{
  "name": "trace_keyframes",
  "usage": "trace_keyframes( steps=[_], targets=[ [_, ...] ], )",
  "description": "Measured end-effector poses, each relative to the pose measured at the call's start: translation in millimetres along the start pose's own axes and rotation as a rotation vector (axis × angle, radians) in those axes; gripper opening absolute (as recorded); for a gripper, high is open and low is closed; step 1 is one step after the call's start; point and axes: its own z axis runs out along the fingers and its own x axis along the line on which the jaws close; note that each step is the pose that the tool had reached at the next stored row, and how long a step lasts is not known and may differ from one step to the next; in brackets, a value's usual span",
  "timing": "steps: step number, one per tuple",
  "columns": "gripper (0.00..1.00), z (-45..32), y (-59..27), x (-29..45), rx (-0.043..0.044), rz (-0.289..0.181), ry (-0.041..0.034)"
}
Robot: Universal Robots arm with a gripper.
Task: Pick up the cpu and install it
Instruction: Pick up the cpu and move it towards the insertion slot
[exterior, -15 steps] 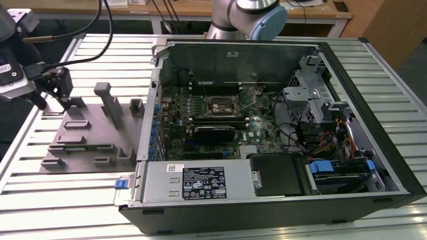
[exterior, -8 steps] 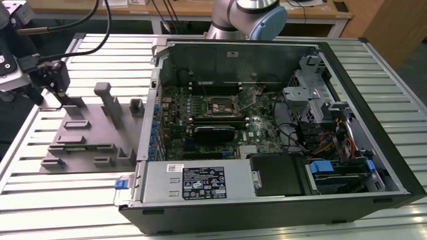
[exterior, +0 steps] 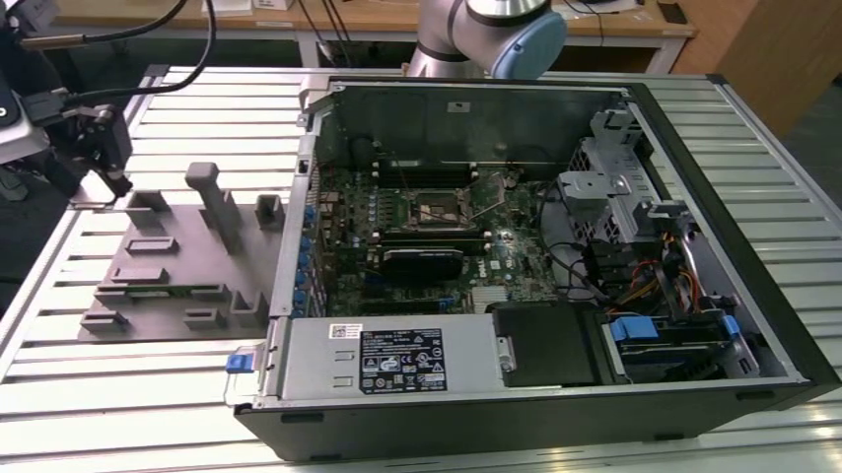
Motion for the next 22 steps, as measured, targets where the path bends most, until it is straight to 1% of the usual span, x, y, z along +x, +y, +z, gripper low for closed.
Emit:
trace_keyframes(
  steps=[6, 22],
  targets=[
    [0.54, -12.8, 1.4, -0.6, 0.0000, 0.000, -0.0019],
    [0.54, -39.9, 4.0, -1.9, -0.0001, 0.000, -0.0069]
  ],
)
